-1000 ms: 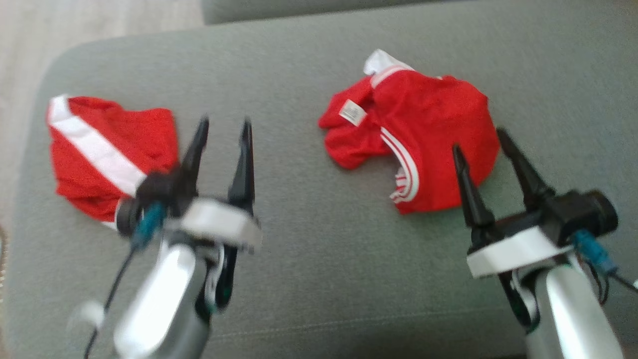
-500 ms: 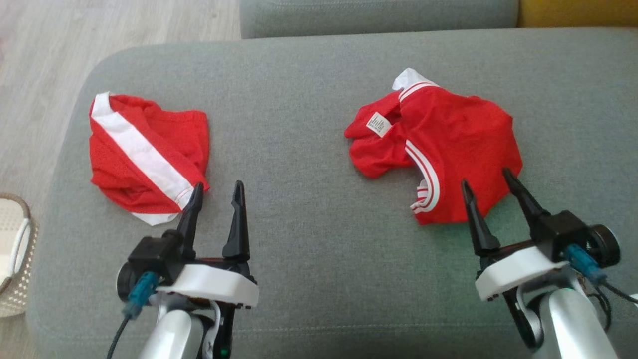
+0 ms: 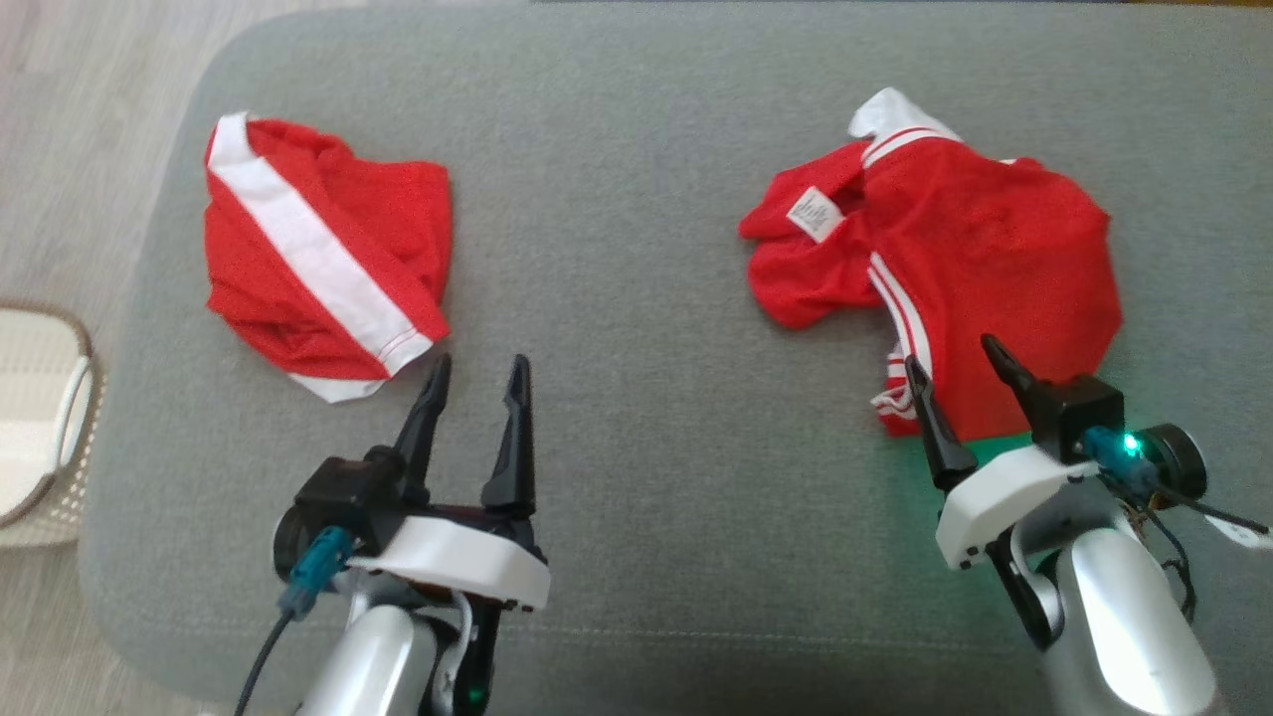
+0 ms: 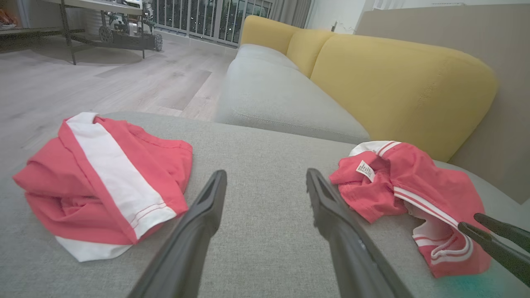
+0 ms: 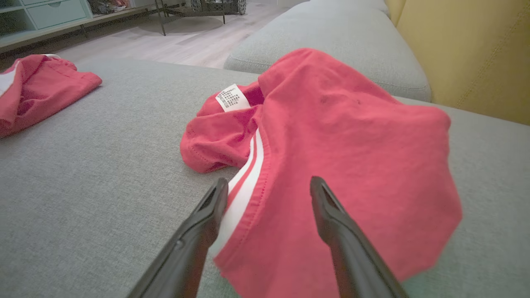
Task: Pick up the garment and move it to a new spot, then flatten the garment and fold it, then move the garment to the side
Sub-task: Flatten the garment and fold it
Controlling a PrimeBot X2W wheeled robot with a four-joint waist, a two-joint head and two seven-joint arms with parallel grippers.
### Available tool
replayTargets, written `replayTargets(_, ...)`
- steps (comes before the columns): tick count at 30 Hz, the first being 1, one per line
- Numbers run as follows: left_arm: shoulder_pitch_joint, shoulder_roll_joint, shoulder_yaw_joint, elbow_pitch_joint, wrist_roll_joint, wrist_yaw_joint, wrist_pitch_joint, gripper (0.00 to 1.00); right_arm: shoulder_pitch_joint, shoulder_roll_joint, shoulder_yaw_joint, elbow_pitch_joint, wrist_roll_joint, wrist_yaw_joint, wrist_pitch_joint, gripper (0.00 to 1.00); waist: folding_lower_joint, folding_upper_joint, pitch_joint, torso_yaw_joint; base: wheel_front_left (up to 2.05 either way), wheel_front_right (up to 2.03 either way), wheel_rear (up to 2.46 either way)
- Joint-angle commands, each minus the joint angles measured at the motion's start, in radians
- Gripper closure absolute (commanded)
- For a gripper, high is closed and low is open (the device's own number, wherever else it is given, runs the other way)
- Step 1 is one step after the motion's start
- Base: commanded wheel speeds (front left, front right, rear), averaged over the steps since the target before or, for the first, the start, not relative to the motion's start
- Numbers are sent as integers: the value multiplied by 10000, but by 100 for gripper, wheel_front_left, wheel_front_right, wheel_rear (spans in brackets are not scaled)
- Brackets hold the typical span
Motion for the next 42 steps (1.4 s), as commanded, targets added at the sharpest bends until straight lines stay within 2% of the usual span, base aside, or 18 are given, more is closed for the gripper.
replayTargets(1, -449, -14, 234, -273, -95, 66, -53, 0, -431, 22, 159, -149, 60, -2, -56, 0, 0, 0, 149, 165, 0, 0, 0)
replayTargets(14, -742, -15, -138, -248, -177, 299, -53, 0, -1071, 22, -81, 1351, 76, -2, -79, 0, 0, 0, 429, 485, 0, 0, 0)
replayTargets(15, -760, -15, -161, -244, -190, 316, -53, 0, -1122, 22, -97, 1448, 57, -2, -53, 89, 0, 0, 434, 493, 0, 0, 0)
replayTargets(16, -779, -16, -186, -236, -201, 330, -53, 0, -1168, 22, -99, 1530, 65, -2, -59, 100, 0, 0, 431, 504, 0, 0, 0)
replayTargets(21, -805, -16, -240, -154, -223, 355, -53, 0, -1369, 22, 347, 1636, 432, -2, -318, 100, 0, 0, 239, 515, 0, 0, 0)
replayTargets(28, -618, -16, -259, -62, -403, 155, -53, 0, -1989, 22, 2535, 832, 1640, -2, -500, 100, 0, 0, -498, 517, 0, 0, 0)
replayTargets(34, -280, -16, 12, 72, -274, 20, -53, 0, -3617, 22, 4258, -737, 4063, -2, -296, 100, 0, 0, -1138, 305, 0, 0, 0)
replayTargets(36, -214, -16, 95, 143, -182, -70, -53, 0, -4262, 22, 4330, -1154, 5080, -2, -328, 100, 0, 0, -1288, 222, 0, 0, 0)
replayTargets(38, -152, -16, 220, 173, -119, -123, -53, 0, -4853, 22, 3983, -1251, 5874, -2, -464, 100, 0, 0, -1412, 130, 0, 0, 0)
replayTargets(42, 21, -16, 477, 52, -97, -91, -53, 0, -5550, 22, 2533, -98, 6457, -2, -432, 100, 0, 0, -1452, -100, 0, 0, 0)
